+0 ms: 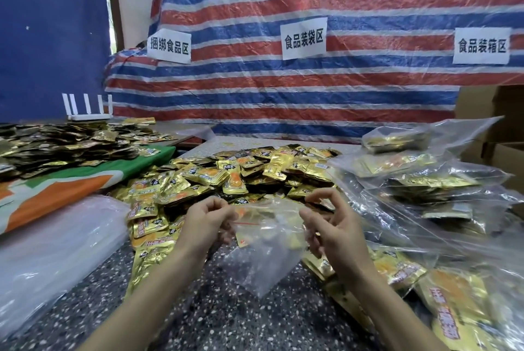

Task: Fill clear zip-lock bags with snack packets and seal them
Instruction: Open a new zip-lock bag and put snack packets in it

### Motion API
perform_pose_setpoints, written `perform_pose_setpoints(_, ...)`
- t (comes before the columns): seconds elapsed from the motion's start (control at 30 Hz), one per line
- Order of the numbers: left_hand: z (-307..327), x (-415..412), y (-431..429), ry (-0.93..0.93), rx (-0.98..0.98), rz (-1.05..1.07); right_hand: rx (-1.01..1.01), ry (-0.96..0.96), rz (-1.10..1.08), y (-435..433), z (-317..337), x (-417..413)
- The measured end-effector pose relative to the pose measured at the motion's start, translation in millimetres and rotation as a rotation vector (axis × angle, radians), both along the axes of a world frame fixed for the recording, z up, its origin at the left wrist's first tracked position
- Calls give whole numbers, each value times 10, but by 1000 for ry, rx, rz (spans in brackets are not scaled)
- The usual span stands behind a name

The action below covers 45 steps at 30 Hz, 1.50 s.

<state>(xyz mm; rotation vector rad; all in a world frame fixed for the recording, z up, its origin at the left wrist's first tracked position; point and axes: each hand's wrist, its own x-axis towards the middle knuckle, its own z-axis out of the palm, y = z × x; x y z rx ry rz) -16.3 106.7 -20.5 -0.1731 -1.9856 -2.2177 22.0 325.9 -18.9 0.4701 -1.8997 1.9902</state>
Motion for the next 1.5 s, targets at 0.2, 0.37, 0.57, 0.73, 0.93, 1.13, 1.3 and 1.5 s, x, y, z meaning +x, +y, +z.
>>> perform_pose_setpoints(0.2,319,-118,-91,46,-195,-63,415,83,113,0,30,72)
perform_pose_setpoints(0.37,411,-344,-249,-41,-374,-214,771,40,5,60,77,51)
perform_pose_setpoints(0.57,346,-589,-412,-185,-156,-385,839,234,-205,-3,-42,-11)
perform_pose_setpoints(0.73,-16,-998,-771,-25,-985,487,590,382,-237,-25,-28,-3)
perform_pose_setpoints(0.93,-322,-1184,-1135,-130,-1125,601,567,367,-122,-67,-81,-39)
perform_pose_setpoints(1.13,1,-1017,-1100,271,-903,535,543,363,-103,-70,-93,-52)
perform_pose_setpoints(1.3,634,-478,-864,342,-350,360,577,348,-130,-85,-100,-39)
perform_pose_setpoints(1.5,1215,259,-478,486,-166,184,580,316,-146,-79,-92,-39)
